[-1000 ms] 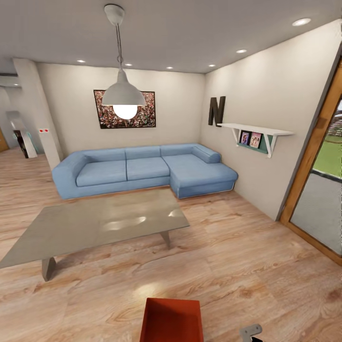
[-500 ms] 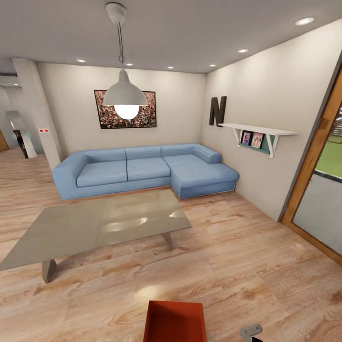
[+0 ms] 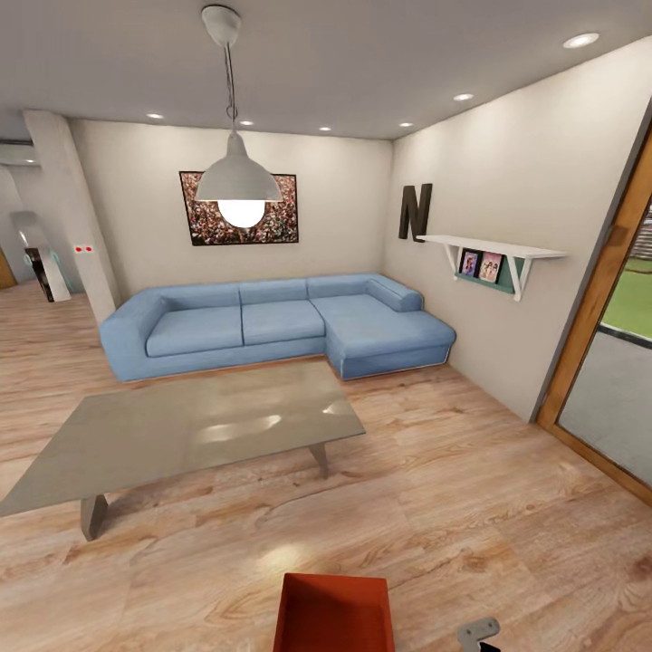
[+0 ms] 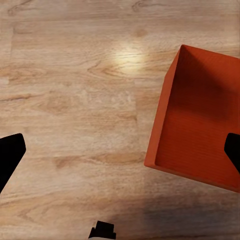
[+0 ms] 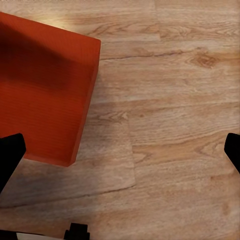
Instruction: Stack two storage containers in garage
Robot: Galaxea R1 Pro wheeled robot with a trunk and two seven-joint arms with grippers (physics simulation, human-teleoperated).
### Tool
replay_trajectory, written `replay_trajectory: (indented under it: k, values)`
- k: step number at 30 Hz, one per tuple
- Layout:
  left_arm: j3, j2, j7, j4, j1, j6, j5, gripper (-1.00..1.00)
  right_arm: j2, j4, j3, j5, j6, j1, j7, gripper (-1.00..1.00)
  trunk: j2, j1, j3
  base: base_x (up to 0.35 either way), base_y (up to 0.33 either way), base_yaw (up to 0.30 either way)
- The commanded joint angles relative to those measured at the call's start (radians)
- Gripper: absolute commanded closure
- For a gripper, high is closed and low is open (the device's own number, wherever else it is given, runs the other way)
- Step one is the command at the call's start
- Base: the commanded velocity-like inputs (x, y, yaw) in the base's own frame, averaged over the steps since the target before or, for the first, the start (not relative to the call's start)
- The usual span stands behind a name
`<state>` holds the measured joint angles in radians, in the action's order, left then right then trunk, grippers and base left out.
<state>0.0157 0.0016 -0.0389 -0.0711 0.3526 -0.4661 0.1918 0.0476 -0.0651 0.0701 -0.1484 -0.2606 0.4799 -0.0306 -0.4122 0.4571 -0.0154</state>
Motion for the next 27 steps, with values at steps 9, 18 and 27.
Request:
replay_trajectory:
  k: [9, 18, 27]
  values:
    - [0.001, 0.000, -0.001, -0.004, 0.002, -0.006, 0.000, -1.00, 0.000, -0.004, 0.007, -0.003, -0.006, 0.002, -0.003, -1.00, -0.002, 0.001, -0.002, 0.000, 0.000, -0.085]
    - [0.001, 0.000, -0.001, -0.004, 0.002, -0.006, 0.000, -1.00, 0.000, -0.004, 0.007, -0.002, -0.006, 0.002, -0.003, -1.00, -0.002, 0.001, -0.002, 0.025, 0.000, -0.012]
    - [0.001, -0.001, -0.006, -0.004, 0.002, -0.006, 0.000, -1.00, 0.000, -0.004, 0.007, -0.002, -0.006, 0.002, -0.003, -1.00, -0.002, 0.001, -0.002, 0.196, -0.035, 0.000]
